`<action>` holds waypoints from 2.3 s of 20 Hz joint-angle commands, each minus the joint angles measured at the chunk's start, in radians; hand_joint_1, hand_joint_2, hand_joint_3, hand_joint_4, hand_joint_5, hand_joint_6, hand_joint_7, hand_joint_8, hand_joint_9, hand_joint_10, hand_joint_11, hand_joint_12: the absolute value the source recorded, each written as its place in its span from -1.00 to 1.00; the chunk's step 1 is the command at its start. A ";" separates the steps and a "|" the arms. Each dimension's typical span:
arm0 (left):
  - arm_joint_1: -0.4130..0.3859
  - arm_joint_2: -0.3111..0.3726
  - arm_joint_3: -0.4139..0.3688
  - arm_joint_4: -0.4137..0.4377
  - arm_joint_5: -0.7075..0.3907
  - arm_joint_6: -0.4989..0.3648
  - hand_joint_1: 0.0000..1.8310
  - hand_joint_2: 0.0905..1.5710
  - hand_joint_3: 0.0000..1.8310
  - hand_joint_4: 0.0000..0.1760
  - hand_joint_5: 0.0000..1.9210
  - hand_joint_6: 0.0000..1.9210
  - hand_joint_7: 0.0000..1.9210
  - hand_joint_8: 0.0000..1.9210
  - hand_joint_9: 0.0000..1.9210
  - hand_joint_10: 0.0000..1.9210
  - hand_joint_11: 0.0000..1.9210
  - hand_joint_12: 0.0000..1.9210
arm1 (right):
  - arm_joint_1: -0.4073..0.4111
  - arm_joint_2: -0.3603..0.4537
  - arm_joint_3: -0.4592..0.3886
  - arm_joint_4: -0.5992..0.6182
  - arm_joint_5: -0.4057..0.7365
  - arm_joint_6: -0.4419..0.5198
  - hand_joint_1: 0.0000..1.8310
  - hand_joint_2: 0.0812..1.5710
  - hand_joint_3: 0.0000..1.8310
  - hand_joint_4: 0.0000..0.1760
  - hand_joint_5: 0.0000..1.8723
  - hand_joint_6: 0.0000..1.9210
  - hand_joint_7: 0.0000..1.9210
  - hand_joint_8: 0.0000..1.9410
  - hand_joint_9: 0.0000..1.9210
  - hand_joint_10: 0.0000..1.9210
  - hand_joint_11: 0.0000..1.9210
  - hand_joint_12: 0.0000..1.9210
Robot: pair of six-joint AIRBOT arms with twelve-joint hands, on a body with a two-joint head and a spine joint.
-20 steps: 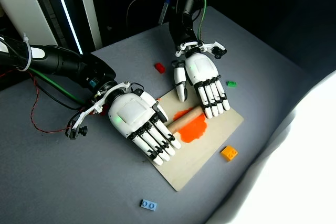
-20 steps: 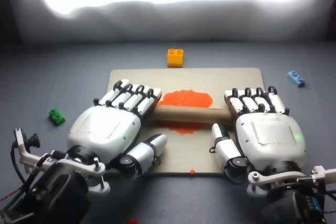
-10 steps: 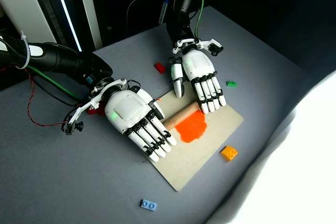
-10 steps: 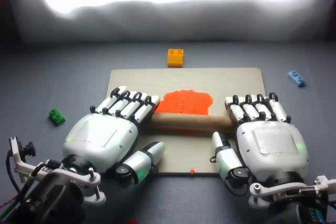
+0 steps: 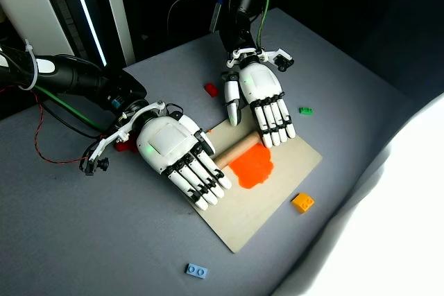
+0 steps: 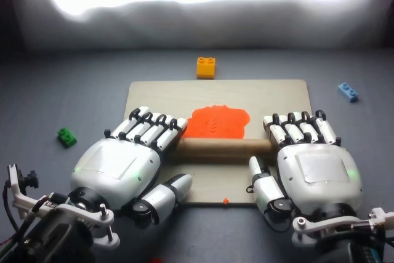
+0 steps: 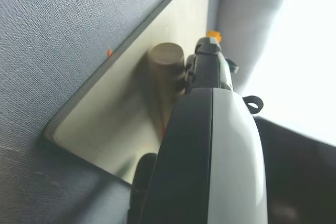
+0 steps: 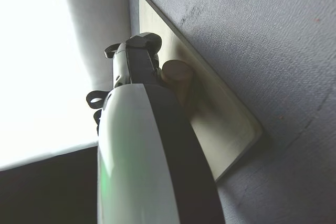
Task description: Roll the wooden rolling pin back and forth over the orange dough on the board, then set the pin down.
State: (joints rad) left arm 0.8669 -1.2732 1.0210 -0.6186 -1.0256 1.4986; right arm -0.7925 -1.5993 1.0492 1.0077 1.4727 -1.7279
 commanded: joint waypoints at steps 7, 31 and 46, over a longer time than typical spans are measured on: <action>0.016 0.022 -0.021 0.052 -0.060 -0.006 -1.00 0.91 -1.00 -1.00 -0.86 -1.00 -0.85 -1.00 -0.92 -1.00 -1.00 -1.00 | -0.015 0.005 -0.015 -0.059 0.082 -0.015 -1.00 1.00 -0.86 -1.00 -0.67 -1.00 -0.66 -1.00 -0.75 -1.00 -1.00 -0.42; 0.021 0.047 -0.057 0.078 -0.060 -0.047 -1.00 0.92 -1.00 -1.00 -0.85 -1.00 -0.85 -1.00 -0.92 -1.00 -1.00 -1.00 | -0.028 0.008 -0.048 -0.084 0.095 -0.033 -1.00 1.00 -0.88 -1.00 -0.69 -1.00 -0.67 -1.00 -0.75 -0.99 -1.00 -0.43; -0.012 0.049 -0.048 0.083 -0.055 -0.051 -1.00 0.91 -1.00 -1.00 -0.87 -1.00 -0.87 -1.00 -0.91 -1.00 -0.98 -0.99 | -0.002 0.018 -0.031 -0.169 0.109 -0.031 -1.00 1.00 -0.90 -1.00 -0.66 -0.99 -0.64 -1.00 -0.72 -0.99 -1.00 -0.38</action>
State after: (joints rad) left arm 0.8585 -1.2312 0.9722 -0.5770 -0.9771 1.4487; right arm -0.8001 -1.5867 1.0164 0.9146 1.4906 -1.7576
